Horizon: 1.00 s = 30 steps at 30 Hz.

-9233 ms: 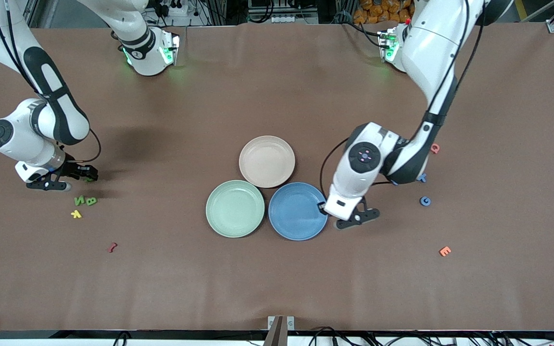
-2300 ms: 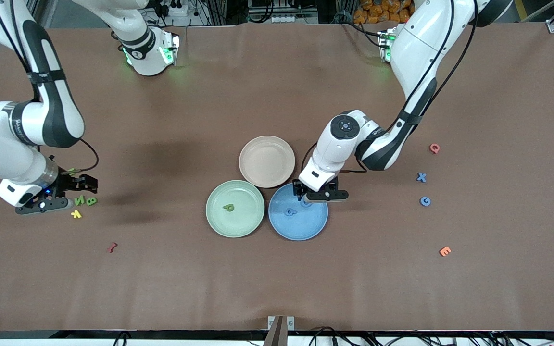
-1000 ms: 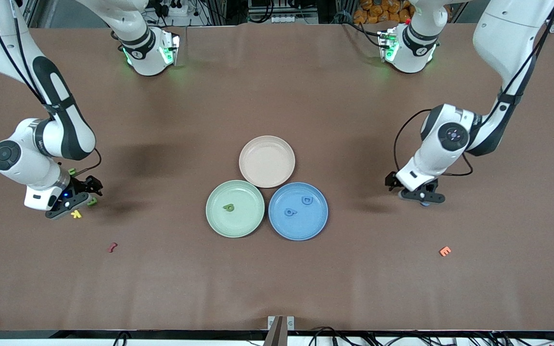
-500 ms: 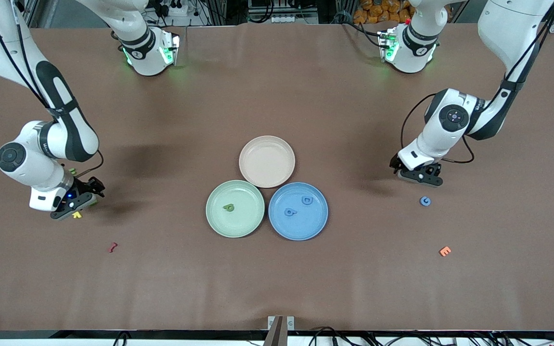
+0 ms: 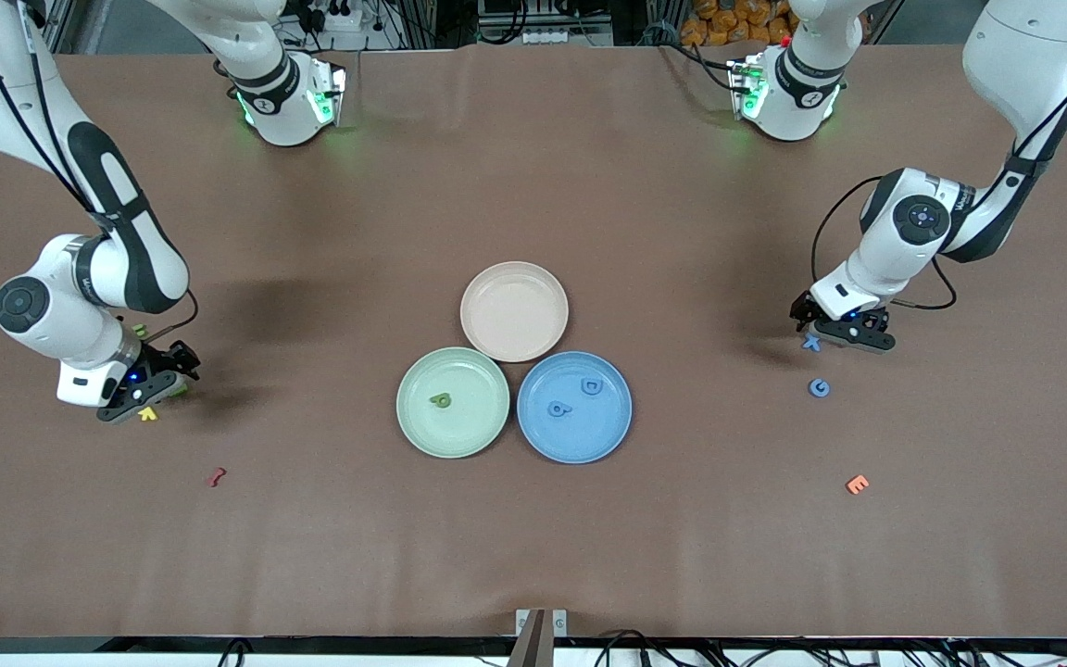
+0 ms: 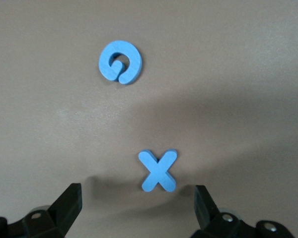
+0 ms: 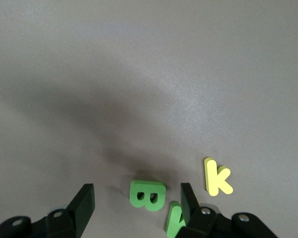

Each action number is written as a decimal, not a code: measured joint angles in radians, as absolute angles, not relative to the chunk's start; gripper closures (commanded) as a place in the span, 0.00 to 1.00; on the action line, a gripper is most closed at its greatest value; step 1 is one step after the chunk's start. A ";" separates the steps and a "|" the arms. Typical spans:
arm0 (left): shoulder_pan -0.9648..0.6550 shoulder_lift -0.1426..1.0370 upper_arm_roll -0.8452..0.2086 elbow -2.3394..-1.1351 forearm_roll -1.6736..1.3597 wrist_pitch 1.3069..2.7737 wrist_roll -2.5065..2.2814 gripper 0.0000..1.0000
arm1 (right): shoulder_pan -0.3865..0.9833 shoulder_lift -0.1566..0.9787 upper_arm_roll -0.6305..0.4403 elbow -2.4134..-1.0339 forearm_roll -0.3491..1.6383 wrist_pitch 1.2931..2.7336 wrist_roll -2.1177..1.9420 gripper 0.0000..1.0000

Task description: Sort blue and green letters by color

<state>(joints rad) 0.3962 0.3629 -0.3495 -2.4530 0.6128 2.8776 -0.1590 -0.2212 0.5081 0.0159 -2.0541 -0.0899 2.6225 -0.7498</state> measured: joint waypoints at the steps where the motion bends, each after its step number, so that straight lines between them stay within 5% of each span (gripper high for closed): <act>1: 0.396 0.366 -0.350 -2.453 0.613 2.879 -0.159 0.00 | -0.222 0.508 0.016 -2.054 -0.090 2.622 -0.752 0.23; 17: 0.401 0.383 -0.350 -2.453 0.613 2.898 -0.159 0.02 | -0.235 0.524 0.016 -2.054 -0.086 2.623 -0.761 0.30; 27: 0.402 0.384 -0.355 -2.451 0.613 2.908 -0.160 0.83 | -0.236 0.532 0.018 -2.054 -0.083 2.625 -0.761 0.32; 30: 0.402 0.383 -0.358 -2.447 0.613 2.908 -0.161 1.00 | -0.236 0.533 0.020 -2.054 -0.083 2.625 -0.761 0.33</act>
